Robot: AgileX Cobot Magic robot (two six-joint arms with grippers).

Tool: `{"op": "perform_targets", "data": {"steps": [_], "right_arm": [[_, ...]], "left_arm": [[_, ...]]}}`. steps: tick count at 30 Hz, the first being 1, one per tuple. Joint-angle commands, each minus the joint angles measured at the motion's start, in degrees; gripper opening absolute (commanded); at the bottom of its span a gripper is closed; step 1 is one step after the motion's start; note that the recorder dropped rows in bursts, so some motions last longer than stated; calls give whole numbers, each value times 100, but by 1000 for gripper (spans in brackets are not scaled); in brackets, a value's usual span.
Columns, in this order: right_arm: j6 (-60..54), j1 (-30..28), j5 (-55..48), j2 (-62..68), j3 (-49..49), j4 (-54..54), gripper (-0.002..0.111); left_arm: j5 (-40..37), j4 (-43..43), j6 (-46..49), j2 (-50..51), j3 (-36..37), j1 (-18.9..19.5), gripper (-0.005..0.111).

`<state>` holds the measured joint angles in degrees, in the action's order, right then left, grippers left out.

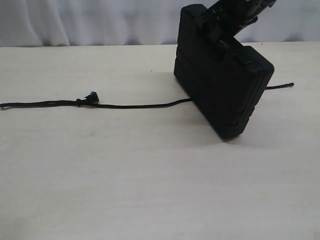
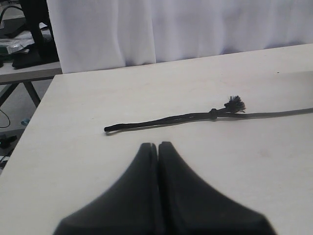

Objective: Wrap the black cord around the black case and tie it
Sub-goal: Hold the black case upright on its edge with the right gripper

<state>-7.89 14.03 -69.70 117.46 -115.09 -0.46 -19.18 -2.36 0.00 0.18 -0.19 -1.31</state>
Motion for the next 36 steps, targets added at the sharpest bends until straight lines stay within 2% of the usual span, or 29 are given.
{"op": "perform_targets", "data": {"steps": [1,36], "right_arm": [[-44,-16,-26,-52,-15,-23,41],[-24,-16,-26,-130,-5,-40,41]], "left_arm": [[65,7,0,-18,19,21,0],[65,7,0,-18,19,21,0]]}}
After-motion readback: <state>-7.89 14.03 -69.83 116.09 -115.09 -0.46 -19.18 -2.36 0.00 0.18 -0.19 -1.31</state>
